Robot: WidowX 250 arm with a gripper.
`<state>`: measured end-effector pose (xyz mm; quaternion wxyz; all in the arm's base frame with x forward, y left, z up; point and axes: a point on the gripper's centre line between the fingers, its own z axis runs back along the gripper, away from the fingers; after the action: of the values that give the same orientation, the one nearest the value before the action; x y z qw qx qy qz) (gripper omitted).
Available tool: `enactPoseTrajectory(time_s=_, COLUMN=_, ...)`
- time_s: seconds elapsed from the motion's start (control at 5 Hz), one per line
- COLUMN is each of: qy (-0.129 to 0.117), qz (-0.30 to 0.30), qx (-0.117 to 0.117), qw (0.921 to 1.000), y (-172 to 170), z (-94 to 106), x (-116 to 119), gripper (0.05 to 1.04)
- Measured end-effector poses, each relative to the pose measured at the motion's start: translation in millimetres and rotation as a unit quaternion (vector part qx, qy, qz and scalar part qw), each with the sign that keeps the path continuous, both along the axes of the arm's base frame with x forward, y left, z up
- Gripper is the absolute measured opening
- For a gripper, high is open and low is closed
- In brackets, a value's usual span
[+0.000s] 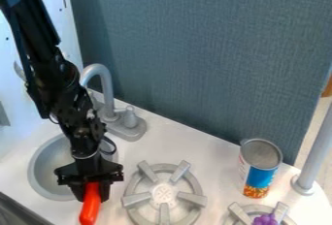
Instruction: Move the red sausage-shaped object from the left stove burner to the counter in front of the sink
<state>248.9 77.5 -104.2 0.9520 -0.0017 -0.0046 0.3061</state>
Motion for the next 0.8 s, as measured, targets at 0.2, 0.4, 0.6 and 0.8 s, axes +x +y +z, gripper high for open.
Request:
enactPoseTrajectory(time_s=0.2, qy=-0.001, qz=-0.001, qx=0.006, qw=1.0, y=3, z=-3.1, x=4, gripper=0.565)
enactPoseTrajectory(time_s=0.4, qy=-0.011, qz=0.0, qx=-0.019, qw=0.9998, y=-5, z=-7.6, x=8, gripper=0.63)
enactPoseTrajectory(time_s=0.6, qy=-0.016, qz=0.011, qx=-0.027, qw=0.9995, y=-8, z=-7.5, x=12, gripper=0.935)
enactPoseTrajectory(time_s=0.8, qy=-0.017, qz=0.017, qx=-0.035, qw=0.9991, y=-11, z=-7.4, x=11, gripper=1.006)
